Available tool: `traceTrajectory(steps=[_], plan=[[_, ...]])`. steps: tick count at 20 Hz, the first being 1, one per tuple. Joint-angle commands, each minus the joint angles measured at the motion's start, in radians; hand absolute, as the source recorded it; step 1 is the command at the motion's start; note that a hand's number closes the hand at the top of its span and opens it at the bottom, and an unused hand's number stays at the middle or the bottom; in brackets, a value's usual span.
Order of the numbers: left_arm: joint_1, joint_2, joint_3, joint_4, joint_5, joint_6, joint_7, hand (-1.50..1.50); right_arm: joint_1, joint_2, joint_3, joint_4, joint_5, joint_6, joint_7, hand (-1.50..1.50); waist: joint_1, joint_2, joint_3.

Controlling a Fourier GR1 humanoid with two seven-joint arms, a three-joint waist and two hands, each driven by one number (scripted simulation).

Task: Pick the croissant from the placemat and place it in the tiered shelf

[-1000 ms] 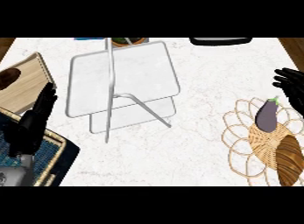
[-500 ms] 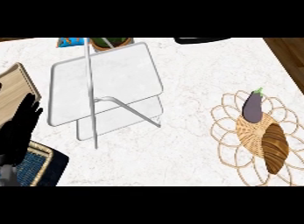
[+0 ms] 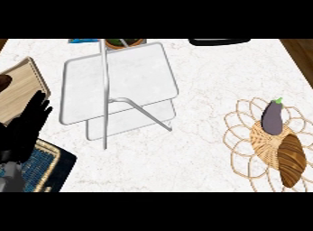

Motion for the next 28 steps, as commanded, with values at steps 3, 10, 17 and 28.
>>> traceTrajectory(steps=[3,10,17,28], plan=[[0.075,-0.052,-0.050,0.095,-0.024,0.015,0.046,0.00,0.189,-0.038,-0.021,-0.228,-0.029,0.077,0.123,-1.50,0.027,0.022,-0.021],[0.041,-0.066,-0.081,0.101,-0.031,-0.021,0.044,0.00,0.174,-0.108,-0.026,-0.414,0.040,-0.090,0.495,-1.50,0.085,0.033,-0.021],[-0.034,-0.066,-0.068,0.113,-0.029,-0.014,0.097,0.00,0.108,-0.191,0.042,-0.502,0.138,-0.181,0.834,-1.50,0.113,0.035,-0.018],[-0.029,-0.074,-0.051,0.201,-0.045,-0.055,0.023,0.00,0.003,-0.238,0.244,-0.511,0.262,-0.163,1.066,-1.50,0.108,0.034,-0.016]])
